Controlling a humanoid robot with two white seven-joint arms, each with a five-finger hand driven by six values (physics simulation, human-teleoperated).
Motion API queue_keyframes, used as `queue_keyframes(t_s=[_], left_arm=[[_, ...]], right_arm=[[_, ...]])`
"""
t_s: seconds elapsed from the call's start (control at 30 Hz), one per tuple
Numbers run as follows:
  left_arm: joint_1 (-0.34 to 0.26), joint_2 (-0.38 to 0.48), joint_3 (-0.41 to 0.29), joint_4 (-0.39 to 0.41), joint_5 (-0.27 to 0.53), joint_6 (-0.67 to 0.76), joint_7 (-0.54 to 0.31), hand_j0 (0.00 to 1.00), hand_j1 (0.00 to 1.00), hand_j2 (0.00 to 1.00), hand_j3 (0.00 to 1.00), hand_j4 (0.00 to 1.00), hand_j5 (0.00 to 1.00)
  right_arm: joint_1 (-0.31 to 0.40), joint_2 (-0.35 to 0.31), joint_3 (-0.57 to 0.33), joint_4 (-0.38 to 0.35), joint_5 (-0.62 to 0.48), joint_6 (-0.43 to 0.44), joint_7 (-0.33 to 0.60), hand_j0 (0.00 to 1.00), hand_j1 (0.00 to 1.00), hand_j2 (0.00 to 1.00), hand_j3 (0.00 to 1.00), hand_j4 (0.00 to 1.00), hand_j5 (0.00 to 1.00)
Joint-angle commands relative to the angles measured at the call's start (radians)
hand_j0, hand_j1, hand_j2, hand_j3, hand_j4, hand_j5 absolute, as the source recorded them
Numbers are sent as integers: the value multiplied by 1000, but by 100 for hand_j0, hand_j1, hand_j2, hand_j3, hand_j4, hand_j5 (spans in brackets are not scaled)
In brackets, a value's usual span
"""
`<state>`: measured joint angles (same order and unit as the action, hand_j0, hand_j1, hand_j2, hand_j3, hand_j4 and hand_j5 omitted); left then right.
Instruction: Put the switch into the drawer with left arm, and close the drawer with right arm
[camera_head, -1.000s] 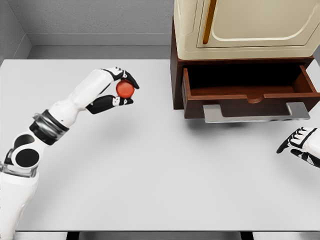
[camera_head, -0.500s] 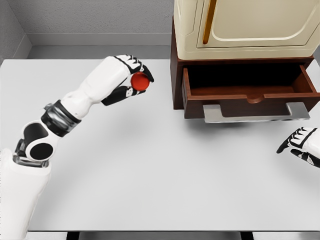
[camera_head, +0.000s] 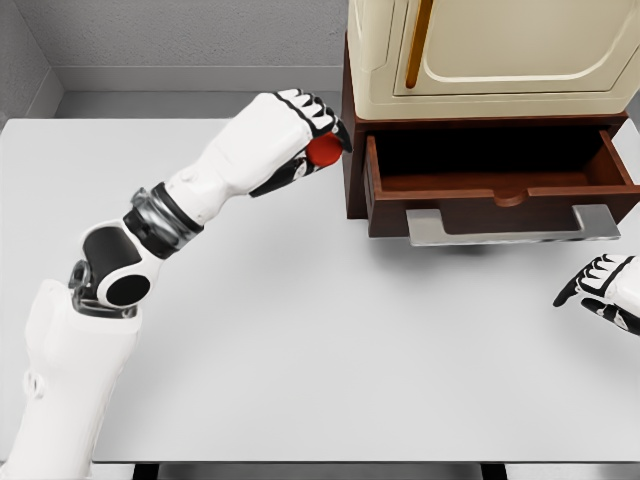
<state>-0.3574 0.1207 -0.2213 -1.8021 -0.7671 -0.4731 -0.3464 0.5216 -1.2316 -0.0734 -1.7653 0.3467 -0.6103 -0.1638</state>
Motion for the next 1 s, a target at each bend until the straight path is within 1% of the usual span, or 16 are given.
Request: queue_keyframes(t_s=[0.0,0.07,0.17,0.27,0.3,0.37,0.43,0.47,0.7,0.77,0.8,0.87,0.97], left_arm=[[0,-36,-7,0,-51,-15,1,42,42,42,42,42,42],[-2,-58,-7,0,-84,-15,1,42,42,42,42,42,42],[-31,-61,-35,0,-98,-13,1,42,42,42,42,42,42],[-43,-73,-56,0,-124,-10,1,42,42,42,42,42,42],[-46,-75,-69,0,-138,-5,1,42,42,42,42,42,42],[-52,-105,-76,0,-190,-1,1,42,42,42,42,42,42],[-57,-121,-87,0,-219,2,1,42,42,42,42,42,42],[-57,-121,-87,0,-238,2,1,42,42,42,42,42,42],[-84,-121,-130,3,-294,4,1,42,42,42,42,42,42],[-94,-121,-147,15,-333,5,1,42,42,42,42,42,42],[-95,-121,-150,20,-334,5,1,42,42,42,42,42,42],[-115,-121,-151,70,-334,5,1,42,42,42,42,42,42],[-144,-121,-170,107,-334,5,1,42,42,42,42,42,42]], right_arm=[[0,-2,0,0,-6,-1,0,52,52,52,52,52,52],[0,-2,0,0,-6,-1,0,52,52,52,52,52,52],[0,-2,0,0,-6,-1,0,52,52,52,52,52,52],[0,-2,0,0,-6,-1,0,52,52,52,52,52,52],[0,-2,0,0,-8,-1,0,52,52,52,52,52,52],[0,-2,0,0,-6,-1,0,52,52,52,52,52,52],[0,-2,0,0,-6,-1,0,52,52,52,52,52,52],[0,-2,0,0,-8,-1,0,52,52,52,52,52,52],[0,-2,0,0,-6,-1,0,53,53,53,53,53,53],[0,-2,0,0,-6,-1,0,53,53,53,53,53,53],[0,-2,0,0,-6,-1,0,53,53,53,53,53,53],[0,-2,0,0,-8,-1,0,53,53,53,53,53,53],[0,-2,0,0,-8,-1,0,53,53,53,53,53,53]])
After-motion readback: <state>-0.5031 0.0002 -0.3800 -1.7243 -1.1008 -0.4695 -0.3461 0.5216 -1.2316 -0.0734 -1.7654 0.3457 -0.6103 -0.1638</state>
